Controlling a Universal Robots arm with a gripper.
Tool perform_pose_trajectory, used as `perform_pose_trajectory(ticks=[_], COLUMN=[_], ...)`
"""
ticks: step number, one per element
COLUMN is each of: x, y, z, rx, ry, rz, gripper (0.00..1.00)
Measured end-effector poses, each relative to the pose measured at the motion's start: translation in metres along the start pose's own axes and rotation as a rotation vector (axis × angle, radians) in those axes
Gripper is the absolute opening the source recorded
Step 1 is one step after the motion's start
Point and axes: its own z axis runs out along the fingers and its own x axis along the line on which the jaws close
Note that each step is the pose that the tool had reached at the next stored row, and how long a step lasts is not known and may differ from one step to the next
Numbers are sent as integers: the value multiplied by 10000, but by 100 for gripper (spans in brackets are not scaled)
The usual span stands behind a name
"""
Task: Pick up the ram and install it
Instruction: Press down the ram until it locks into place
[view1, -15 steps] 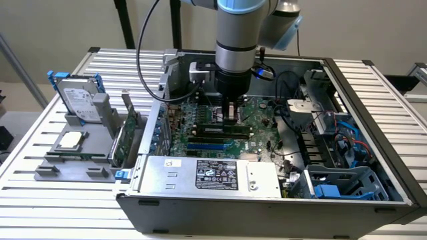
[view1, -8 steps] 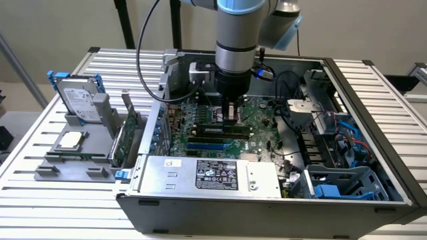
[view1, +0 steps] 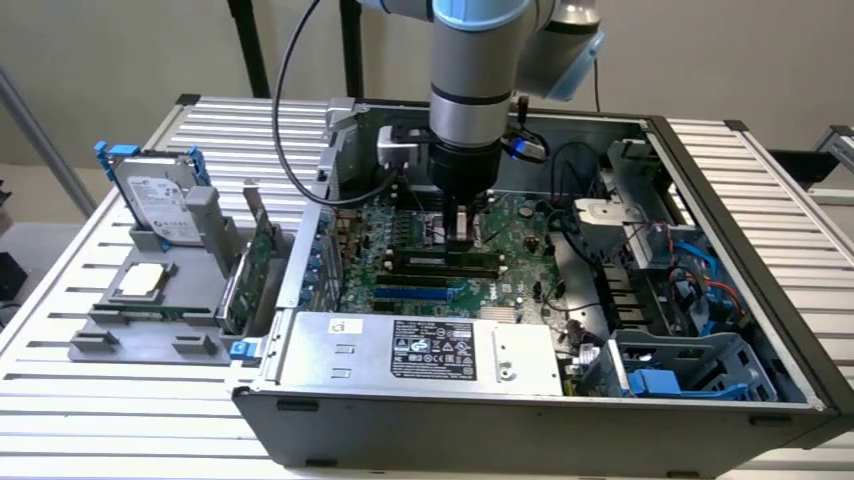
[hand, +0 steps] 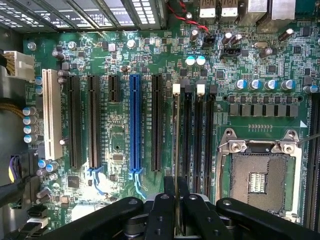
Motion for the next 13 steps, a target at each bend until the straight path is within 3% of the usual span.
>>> perform_pose_trajectory(ticks=[13], x=[-21], y=[6], z=[17], rx=[24], ry=[0], rz=[3], gripper=[0])
